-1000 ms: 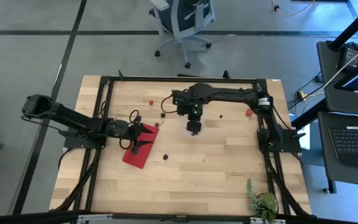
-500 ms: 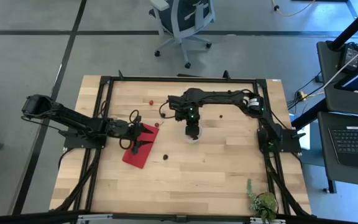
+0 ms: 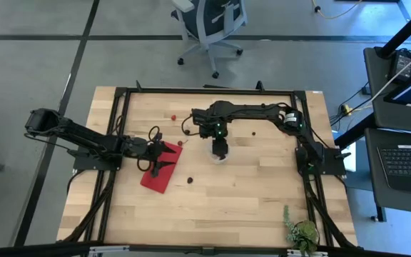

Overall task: Pick and placing Produce into tupperware
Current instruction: Put the blackberries into the transparent bin

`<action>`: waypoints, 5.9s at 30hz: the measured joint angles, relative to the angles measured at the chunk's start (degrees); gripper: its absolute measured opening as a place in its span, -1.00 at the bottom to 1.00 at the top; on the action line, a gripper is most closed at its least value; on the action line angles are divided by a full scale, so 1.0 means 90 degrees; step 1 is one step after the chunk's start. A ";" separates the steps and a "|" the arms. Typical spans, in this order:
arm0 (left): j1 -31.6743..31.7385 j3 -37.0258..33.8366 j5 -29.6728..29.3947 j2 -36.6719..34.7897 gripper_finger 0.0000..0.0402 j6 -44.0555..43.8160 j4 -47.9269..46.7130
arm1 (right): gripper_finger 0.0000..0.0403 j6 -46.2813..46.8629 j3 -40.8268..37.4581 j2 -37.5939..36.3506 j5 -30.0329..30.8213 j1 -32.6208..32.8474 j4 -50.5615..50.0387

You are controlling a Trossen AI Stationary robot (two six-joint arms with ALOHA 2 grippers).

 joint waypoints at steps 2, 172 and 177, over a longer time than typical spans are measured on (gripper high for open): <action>0.0001 0.0000 0.0000 0.0001 0.05 -0.0002 -0.0011 | 0.01 0.0013 0.0088 0.0000 0.0401 0.0011 -0.0147; 0.0849 0.6574 0.0058 0.4810 -0.53 0.0376 -0.3877 | 0.31 0.2691 -1.0044 -0.3582 0.5684 0.5132 1.4260; 0.0898 0.6576 0.0233 0.5068 -0.53 0.0379 -0.3643 | 0.31 0.2701 -1.0044 -0.3582 0.5666 0.5132 1.4227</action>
